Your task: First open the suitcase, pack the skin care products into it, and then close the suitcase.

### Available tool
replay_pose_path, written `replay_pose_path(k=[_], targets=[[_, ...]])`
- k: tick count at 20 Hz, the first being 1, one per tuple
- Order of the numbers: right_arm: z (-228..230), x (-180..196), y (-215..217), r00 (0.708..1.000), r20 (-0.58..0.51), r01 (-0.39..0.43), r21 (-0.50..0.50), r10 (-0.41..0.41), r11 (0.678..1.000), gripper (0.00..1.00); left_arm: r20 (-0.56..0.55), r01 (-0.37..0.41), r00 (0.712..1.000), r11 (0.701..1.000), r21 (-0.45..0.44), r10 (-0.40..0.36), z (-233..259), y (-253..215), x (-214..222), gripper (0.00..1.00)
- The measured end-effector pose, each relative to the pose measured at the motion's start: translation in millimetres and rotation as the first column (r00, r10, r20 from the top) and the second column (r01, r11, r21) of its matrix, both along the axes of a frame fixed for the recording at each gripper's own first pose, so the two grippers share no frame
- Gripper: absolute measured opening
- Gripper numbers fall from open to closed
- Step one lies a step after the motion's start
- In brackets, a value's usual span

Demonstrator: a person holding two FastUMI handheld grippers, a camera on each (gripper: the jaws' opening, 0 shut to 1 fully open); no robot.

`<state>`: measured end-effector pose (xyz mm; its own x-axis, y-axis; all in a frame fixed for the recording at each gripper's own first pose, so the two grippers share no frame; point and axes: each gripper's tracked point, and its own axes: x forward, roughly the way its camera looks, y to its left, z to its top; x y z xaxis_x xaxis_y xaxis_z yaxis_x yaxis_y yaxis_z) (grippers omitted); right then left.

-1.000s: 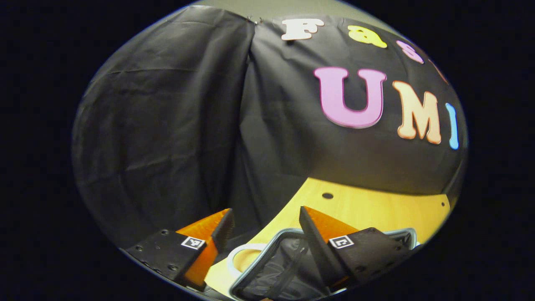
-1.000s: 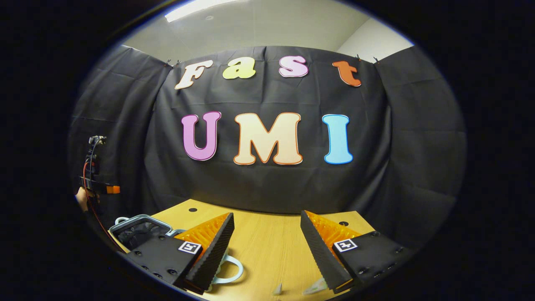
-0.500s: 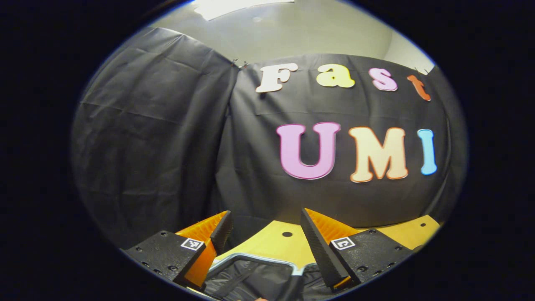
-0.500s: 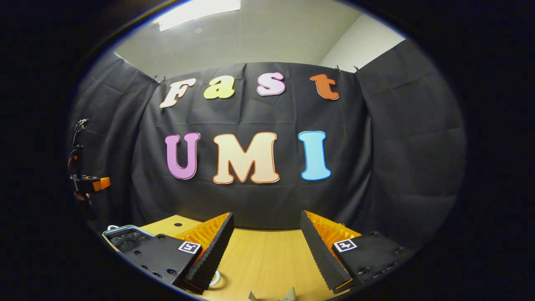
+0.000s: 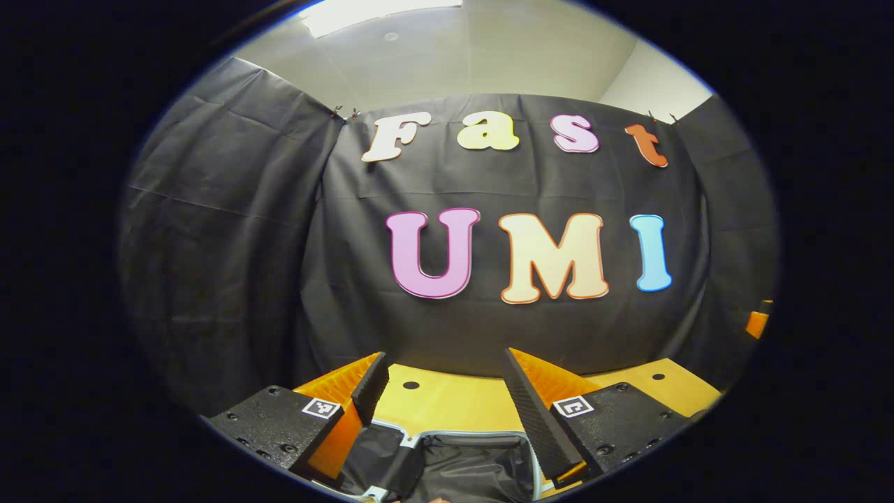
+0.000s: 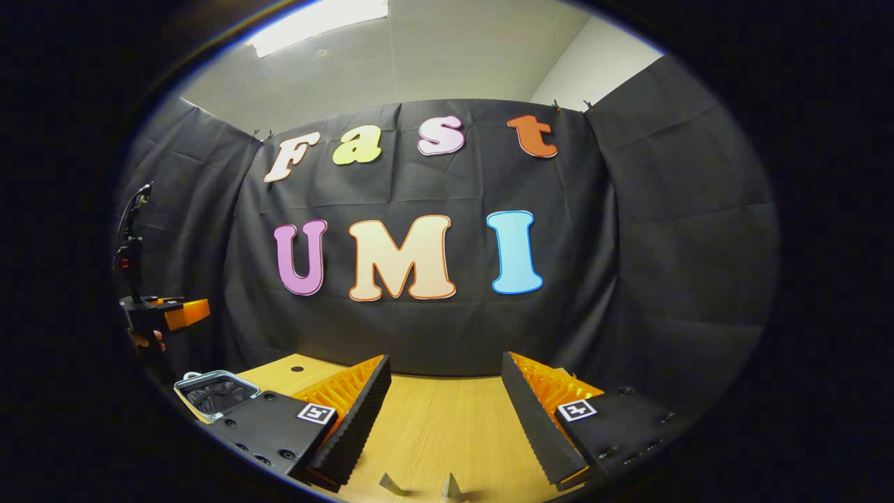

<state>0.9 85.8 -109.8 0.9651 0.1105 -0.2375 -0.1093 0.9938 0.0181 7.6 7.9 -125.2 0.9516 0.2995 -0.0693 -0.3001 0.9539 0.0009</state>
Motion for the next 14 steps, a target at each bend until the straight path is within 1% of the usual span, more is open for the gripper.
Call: replay_pose_path(k=[2,5,8,11,14], targets=[[-2,-2,-6,1.0,-0.008,-0.013,0.002,0.013,1.0,0.99,-0.018,0.034,0.999,0.999,-0.004,-0.034,-7,-25,2,0.94],[-4,-4,-13,0.999,-0.023,-0.036,0.005,0.037,0.999,0.99,-0.056,0.091,0.994,0.996,0.012,-0.09,-18,-63,4,0.94],[-3,-5,-22,0.998,-0.022,-0.052,0.01,0.052,0.999,0.99,-0.087,0.166,0.982,0.986,-0.007,-0.166,-34,-110,7,0.94],[-5,-7,-30,0.997,-0.026,-0.077,0.009,0.078,0.997,0.99,-0.123,0.205,0.971,0.978,-0.024,-0.206,-54,-145,5,0.94],[-2,-11,-36,0.993,-0.02,-0.114,0.008,0.114,0.993,0.99,-0.135,0.231,0.962,0.971,-0.055,-0.237,-69,-178,3,0.94]])
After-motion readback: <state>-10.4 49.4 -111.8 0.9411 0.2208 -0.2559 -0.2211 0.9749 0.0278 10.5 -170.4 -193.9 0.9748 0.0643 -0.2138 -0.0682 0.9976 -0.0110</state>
